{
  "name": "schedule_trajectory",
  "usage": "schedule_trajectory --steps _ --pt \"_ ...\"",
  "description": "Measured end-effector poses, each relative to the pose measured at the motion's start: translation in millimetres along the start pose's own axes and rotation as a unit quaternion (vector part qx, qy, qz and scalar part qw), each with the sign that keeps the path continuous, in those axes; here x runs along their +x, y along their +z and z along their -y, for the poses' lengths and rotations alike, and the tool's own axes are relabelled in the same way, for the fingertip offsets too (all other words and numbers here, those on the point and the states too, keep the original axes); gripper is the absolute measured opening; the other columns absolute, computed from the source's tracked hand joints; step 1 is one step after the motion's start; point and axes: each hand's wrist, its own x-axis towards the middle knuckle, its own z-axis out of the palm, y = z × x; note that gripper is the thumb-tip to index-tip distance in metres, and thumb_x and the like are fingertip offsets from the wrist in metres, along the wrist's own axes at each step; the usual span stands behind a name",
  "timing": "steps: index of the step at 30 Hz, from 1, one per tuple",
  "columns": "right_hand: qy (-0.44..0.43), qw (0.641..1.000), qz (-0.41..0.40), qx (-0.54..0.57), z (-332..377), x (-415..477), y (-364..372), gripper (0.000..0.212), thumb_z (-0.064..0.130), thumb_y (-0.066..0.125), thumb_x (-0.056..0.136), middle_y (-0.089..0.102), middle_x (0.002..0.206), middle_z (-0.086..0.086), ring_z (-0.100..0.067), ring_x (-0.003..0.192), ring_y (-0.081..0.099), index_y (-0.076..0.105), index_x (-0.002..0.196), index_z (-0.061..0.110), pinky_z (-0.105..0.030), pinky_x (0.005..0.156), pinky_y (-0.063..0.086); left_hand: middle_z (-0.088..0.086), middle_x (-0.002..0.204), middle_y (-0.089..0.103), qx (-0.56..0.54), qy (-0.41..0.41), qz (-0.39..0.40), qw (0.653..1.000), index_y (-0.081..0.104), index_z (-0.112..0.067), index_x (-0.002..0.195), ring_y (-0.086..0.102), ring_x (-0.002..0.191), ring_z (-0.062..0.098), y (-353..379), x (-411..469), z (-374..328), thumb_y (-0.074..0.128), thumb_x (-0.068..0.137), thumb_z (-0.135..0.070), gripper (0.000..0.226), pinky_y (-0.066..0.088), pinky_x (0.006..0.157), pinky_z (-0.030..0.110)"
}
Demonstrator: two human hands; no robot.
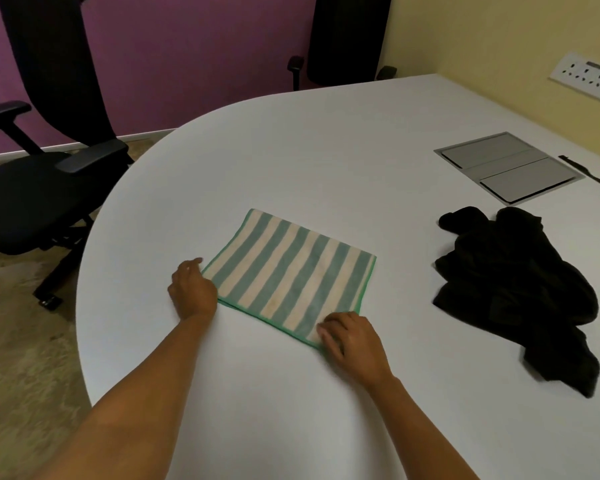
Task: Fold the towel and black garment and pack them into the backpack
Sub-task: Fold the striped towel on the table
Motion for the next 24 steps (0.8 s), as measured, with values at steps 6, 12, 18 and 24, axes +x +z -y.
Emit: schedule_trajectory --steps 6,12,18,24 --pt "0.324 0.943 0.061 0.05 24.8 52.3 20.2 0.057 0.044 0.035 0.099 0.024 0.155 -0.008 -0.026 0.142 0.022 0.029 0.147 0.014 -0.038 0.116 0.017 0.022 0.133 0.053 0.085 0.216 0.135 0.963 0.061 -0.004 0.122 0.051 0.122 0.037 34.8 -3.5 -19.8 0.045 0.09 -0.027 0.042 0.036 0.104 0.047" --pt "0.331 0.936 0.114 -0.038 19.6 60.6 56.0 0.088 0.062 -0.014 0.088 0.027 0.153 -0.018 -0.037 0.14 0.027 0.029 0.147 0.013 -0.046 0.115 0.008 0.009 0.156 0.019 0.145 0.188 0.188 0.953 0.027 -0.022 0.148 0.019 0.144 0.025 58.4 -4.2 -29.1 0.018 0.092 -0.049 0.063 0.011 0.117 0.041" --pt "0.203 0.963 0.171 -0.039 -35.7 83.5 50.3 0.08 0.065 -0.009 0.086 0.012 0.158 -0.003 -0.022 0.147 0.008 0.017 0.15 0.025 -0.035 0.116 -0.004 0.01 0.157 0.016 0.136 0.169 0.146 0.965 0.021 -0.021 0.15 0.017 0.145 0.025 76.3 12.6 -40.0 0.022 0.098 -0.048 0.059 0.006 0.118 0.039" --pt "0.145 0.985 0.097 -0.006 -85.0 114.5 46.5 0.068 0.06 0.011 0.093 0.032 0.152 -0.002 -0.023 0.141 0.028 0.036 0.144 0.024 -0.034 0.114 0.02 0.006 0.158 0.013 0.138 0.173 0.135 0.966 0.019 -0.023 0.15 0.012 0.146 0.022 89.6 23.3 -36.8 0.004 0.089 -0.057 0.071 0.003 0.118 0.035"
